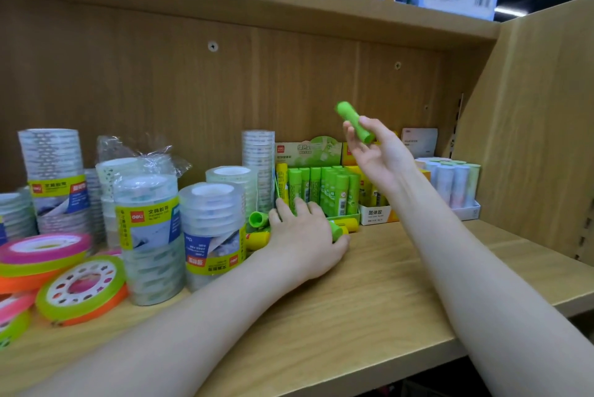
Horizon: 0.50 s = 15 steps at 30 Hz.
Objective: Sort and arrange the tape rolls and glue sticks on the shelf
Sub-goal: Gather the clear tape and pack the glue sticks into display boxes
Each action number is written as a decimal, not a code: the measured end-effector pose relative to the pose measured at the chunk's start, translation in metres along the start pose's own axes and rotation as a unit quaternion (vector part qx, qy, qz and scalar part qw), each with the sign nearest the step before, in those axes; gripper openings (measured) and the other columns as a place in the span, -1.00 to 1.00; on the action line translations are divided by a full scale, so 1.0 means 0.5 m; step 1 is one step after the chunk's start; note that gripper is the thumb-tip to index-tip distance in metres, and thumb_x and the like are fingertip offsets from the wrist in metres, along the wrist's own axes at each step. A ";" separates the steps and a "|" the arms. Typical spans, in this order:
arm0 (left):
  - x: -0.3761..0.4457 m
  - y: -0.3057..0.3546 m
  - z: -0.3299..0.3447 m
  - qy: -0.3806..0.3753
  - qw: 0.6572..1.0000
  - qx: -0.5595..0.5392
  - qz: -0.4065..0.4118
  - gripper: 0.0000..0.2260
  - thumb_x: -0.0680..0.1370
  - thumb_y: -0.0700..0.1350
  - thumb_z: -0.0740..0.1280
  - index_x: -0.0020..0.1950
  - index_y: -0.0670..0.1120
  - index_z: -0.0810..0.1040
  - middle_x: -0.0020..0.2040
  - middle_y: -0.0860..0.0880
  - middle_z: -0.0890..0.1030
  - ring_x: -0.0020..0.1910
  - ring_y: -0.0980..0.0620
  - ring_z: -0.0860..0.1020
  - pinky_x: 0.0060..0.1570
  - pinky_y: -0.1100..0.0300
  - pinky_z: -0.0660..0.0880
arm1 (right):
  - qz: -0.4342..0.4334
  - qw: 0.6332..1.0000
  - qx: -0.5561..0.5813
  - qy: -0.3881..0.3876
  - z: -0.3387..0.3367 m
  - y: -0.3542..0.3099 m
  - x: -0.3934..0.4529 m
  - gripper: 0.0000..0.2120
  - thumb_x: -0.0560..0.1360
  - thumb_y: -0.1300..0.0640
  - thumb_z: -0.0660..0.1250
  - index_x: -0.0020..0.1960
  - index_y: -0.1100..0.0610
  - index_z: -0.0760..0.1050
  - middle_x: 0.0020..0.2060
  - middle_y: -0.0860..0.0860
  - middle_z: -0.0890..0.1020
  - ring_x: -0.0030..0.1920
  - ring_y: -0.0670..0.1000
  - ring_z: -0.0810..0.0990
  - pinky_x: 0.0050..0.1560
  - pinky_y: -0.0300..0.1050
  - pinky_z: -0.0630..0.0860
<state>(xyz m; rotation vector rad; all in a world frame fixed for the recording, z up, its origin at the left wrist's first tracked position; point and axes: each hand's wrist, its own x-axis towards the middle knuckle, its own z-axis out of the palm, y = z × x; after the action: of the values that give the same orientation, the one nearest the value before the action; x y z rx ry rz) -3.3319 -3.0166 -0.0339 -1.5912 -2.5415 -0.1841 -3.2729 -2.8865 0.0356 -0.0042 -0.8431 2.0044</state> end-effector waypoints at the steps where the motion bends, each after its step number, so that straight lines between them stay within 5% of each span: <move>1: 0.000 0.000 0.000 -0.001 1.000 0.001 0.000 -0.29 0.58 0.25 0.01 0.52 -0.22 -0.05 0.53 -0.25 -0.06 0.47 -0.36 -0.09 0.42 -0.19 -0.08 | -0.015 1.000 0.000 0.009 -0.003 -0.001 0.000 -0.92 0.50 0.37 0.28 -0.17 0.27 0.44 -0.05 0.21 0.51 -0.16 0.07 0.59 -0.18 -0.24 0.61; 3: 0.000 0.001 0.000 -0.002 1.000 0.001 -0.002 -0.29 0.58 0.25 0.01 0.52 -0.22 -0.05 0.53 -0.24 -0.06 0.47 -0.35 -0.10 0.42 -0.18 -0.08 | -0.057 0.993 -0.104 0.025 -0.011 0.001 0.006 -0.90 0.49 0.35 0.30 -0.18 0.26 0.42 -0.11 0.17 0.52 -0.17 0.06 0.61 -0.20 -0.23 0.60; 5: 0.000 0.001 -0.001 -0.003 1.000 -0.002 -0.004 -0.29 0.58 0.25 0.01 0.52 -0.21 -0.05 0.53 -0.24 -0.06 0.47 -0.34 -0.10 0.42 -0.17 -0.07 | -0.108 0.947 -0.304 0.010 -0.018 0.011 0.010 -0.86 0.48 0.32 0.33 -0.15 0.19 0.38 -0.15 0.13 0.55 -0.16 0.04 0.64 -0.16 -0.16 0.56; 9: -0.002 0.003 -0.002 -0.002 1.000 -0.008 -0.005 -0.29 0.58 0.24 0.02 0.52 -0.22 -0.05 0.53 -0.25 -0.06 0.48 -0.34 -0.10 0.43 -0.14 -0.06 | -0.211 0.752 -0.620 -0.077 -0.015 0.034 0.002 -0.54 0.49 0.27 0.32 0.30 -0.01 0.28 -0.14 0.03 0.58 -0.11 -0.05 0.56 -0.15 -0.26 0.44; 12: -0.003 0.003 -0.002 -0.005 1.000 -0.009 -0.005 -0.30 0.58 0.23 0.02 0.52 -0.23 -0.06 0.52 -0.27 -0.06 0.48 -0.34 -0.11 0.43 -0.14 -0.02 | -0.263 0.628 -0.723 -0.119 -0.016 0.054 -0.002 -0.57 0.48 0.27 0.32 0.27 -0.02 0.32 -0.09 -0.04 0.57 -0.04 -0.02 0.55 -0.07 -0.17 0.45; 15: -0.003 0.003 -0.002 -0.006 1.000 -0.007 -0.007 -0.30 0.58 0.23 0.02 0.52 -0.23 -0.05 0.52 -0.29 -0.06 0.48 -0.34 -0.10 0.42 -0.15 -0.02 | -0.295 0.636 -0.704 -0.113 -0.016 0.054 -0.001 -0.63 0.43 0.25 0.39 0.12 0.04 0.30 -0.11 -0.08 0.56 -0.16 -0.12 0.56 -0.13 -0.34 0.47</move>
<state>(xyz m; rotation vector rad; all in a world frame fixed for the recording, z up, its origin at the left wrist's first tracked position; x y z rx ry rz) -3.3300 -3.0174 -0.0332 -1.5846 -2.5659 -0.1955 -3.2907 -2.8914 0.0142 -0.3266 -2.0481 0.3397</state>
